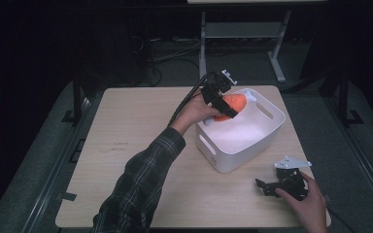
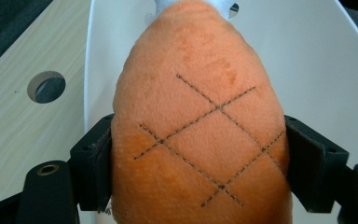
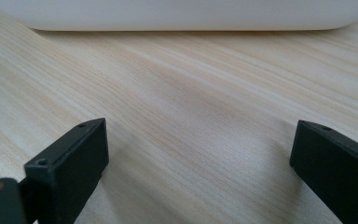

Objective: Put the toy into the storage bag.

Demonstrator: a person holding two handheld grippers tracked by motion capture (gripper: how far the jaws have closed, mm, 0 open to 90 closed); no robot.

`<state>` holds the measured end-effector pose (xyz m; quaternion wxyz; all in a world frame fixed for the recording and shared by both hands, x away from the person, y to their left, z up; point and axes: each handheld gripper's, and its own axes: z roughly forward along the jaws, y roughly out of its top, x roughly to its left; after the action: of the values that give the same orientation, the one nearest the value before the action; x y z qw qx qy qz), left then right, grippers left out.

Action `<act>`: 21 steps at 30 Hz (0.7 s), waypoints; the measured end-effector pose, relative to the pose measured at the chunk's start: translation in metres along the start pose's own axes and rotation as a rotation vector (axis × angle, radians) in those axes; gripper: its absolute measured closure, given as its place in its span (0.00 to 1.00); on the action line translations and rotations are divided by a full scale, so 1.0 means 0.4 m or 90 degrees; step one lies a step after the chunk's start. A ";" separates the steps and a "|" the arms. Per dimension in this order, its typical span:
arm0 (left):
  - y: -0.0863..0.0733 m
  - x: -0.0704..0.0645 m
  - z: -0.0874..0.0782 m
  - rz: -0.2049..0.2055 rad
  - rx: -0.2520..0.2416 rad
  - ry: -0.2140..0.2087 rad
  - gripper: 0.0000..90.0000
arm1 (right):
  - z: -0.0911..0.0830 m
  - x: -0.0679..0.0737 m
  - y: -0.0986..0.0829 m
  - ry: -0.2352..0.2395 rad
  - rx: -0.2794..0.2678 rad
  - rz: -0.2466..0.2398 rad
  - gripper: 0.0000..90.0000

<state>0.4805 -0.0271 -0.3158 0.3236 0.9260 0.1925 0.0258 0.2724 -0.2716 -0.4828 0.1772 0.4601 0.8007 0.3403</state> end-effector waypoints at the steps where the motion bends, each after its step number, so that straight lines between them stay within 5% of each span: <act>1: 0.000 0.000 0.000 0.000 0.000 0.000 0.24 | 0.000 0.000 0.000 0.000 0.000 0.000 0.04; 21: -0.005 0.003 0.012 0.006 0.019 0.022 0.19 | 0.000 0.000 0.000 0.000 0.000 0.000 0.04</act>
<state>0.4817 -0.0281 -0.3211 0.3063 0.9310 0.1945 0.0403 0.2724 -0.2716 -0.4828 0.1771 0.4601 0.8007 0.3404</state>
